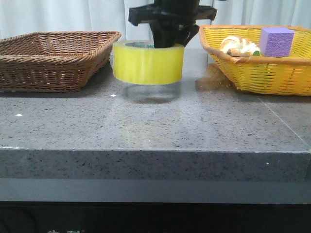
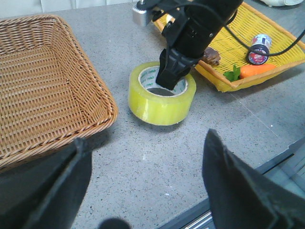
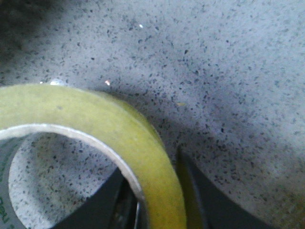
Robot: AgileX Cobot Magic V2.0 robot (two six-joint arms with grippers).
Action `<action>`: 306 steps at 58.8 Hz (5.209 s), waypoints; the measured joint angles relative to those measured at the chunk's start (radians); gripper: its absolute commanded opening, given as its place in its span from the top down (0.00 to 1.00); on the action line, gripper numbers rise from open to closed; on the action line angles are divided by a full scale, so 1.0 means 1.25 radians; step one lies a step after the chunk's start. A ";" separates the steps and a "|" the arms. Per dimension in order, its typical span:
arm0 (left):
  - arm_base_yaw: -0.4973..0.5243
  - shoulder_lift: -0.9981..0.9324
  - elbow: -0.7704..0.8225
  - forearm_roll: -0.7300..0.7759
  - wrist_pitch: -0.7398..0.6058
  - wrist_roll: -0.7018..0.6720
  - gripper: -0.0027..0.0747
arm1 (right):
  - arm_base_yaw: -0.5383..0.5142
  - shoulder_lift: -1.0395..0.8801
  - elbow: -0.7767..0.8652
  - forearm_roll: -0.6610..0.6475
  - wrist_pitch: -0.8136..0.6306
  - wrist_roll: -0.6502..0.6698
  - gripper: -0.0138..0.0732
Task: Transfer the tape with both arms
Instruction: 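Carry the tape toward the brown basket and set it on the table, then open the right gripper and withdraw it from the tape, then lower the left gripper onto the tape roll rim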
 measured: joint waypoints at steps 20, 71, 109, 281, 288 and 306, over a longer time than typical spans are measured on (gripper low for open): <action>0.000 0.000 0.000 0.000 0.000 0.000 0.33 | 0.000 0.039 0.000 0.000 -0.010 0.000 0.39; 0.000 0.000 0.000 0.000 0.000 0.000 0.33 | 0.000 -0.401 0.251 0.014 -0.121 0.043 0.39; 0.000 0.000 0.000 0.000 0.000 0.000 0.33 | 0.000 -1.066 0.867 0.061 -0.367 0.047 0.39; -0.033 0.950 -0.716 -0.066 0.282 0.480 0.33 | 0.000 -1.275 0.971 0.062 -0.330 0.049 0.39; -0.033 0.953 -0.716 -0.083 0.282 0.487 0.33 | 0.000 -1.275 0.971 0.062 -0.330 0.049 0.39; -0.041 0.961 -0.716 -0.110 0.282 0.502 0.33 | 0.000 -1.275 0.971 0.062 -0.329 0.049 0.39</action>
